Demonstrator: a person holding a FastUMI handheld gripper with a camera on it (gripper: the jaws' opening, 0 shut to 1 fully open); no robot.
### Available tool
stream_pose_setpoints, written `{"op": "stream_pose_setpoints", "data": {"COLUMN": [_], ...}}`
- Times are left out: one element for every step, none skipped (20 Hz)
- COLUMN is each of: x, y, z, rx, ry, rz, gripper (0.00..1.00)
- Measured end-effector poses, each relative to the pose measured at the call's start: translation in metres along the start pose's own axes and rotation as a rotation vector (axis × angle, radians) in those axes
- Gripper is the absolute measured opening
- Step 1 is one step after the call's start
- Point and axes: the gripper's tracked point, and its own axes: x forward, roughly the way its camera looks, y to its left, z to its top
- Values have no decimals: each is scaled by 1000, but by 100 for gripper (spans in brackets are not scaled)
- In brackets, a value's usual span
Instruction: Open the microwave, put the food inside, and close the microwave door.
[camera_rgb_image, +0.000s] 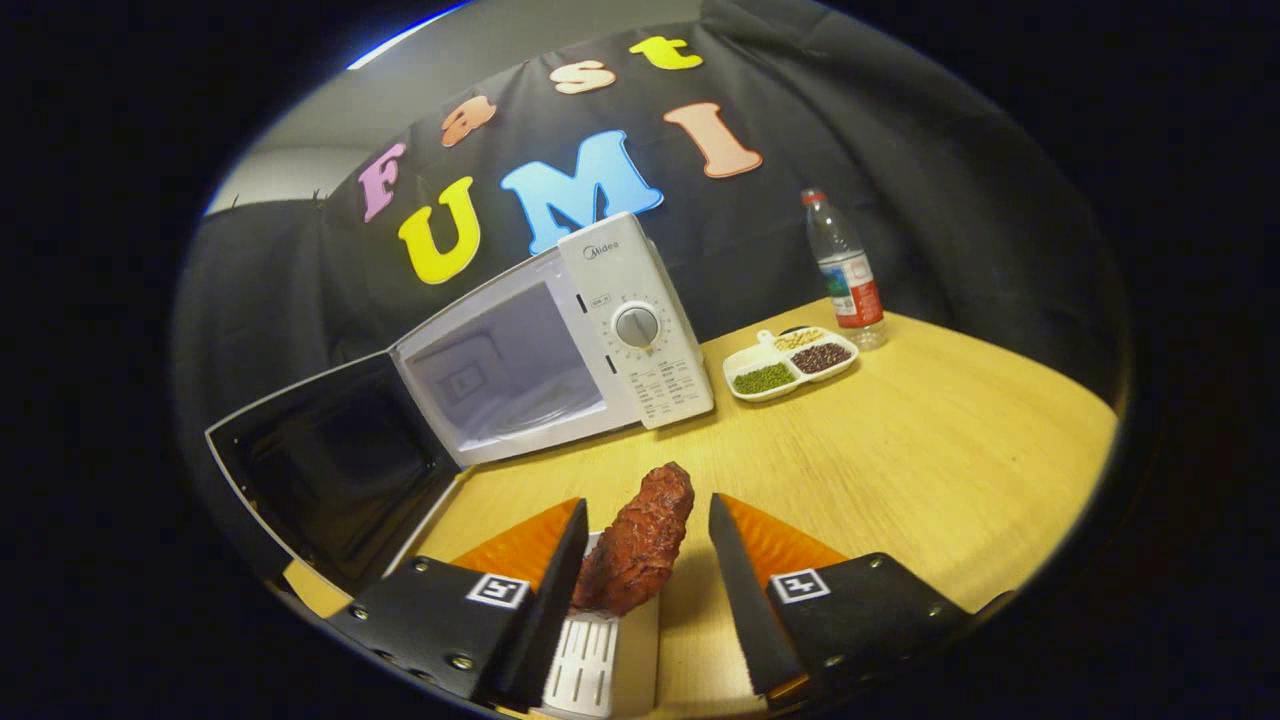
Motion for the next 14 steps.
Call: {"op": "stream_pose_setpoints", "data": {"x": [1, 6, 11, 8, 4, 6, 6, 4, 3, 2, 1, -3, -5, -8], "y": [-3, 0, 5, 5, 7, 9, 12, 13, 15, 18, 20, 22, 23, 27], "z": [5, 5, 5, 4, 8, 7, 8, 6, 6, 9, 14, 18, 26, 31], "rx": [40, 79, 120, 165, 213, 242, 240, 224, 223, 228, 233, 229, 214, 206], "ry": [-16, -13, -1, -6, -11, -12, -19, -22, -27, -25, -28, -39, -47, -54], "rz": [-2, 18, 44, 60, 86, 97, 103, 97, 96, 102, 101, 97, 92, 88], "gripper": [62, 43, 38, 25, 24, 15, 15, 15, 15, 15, 15, 15, 15, 14]}}
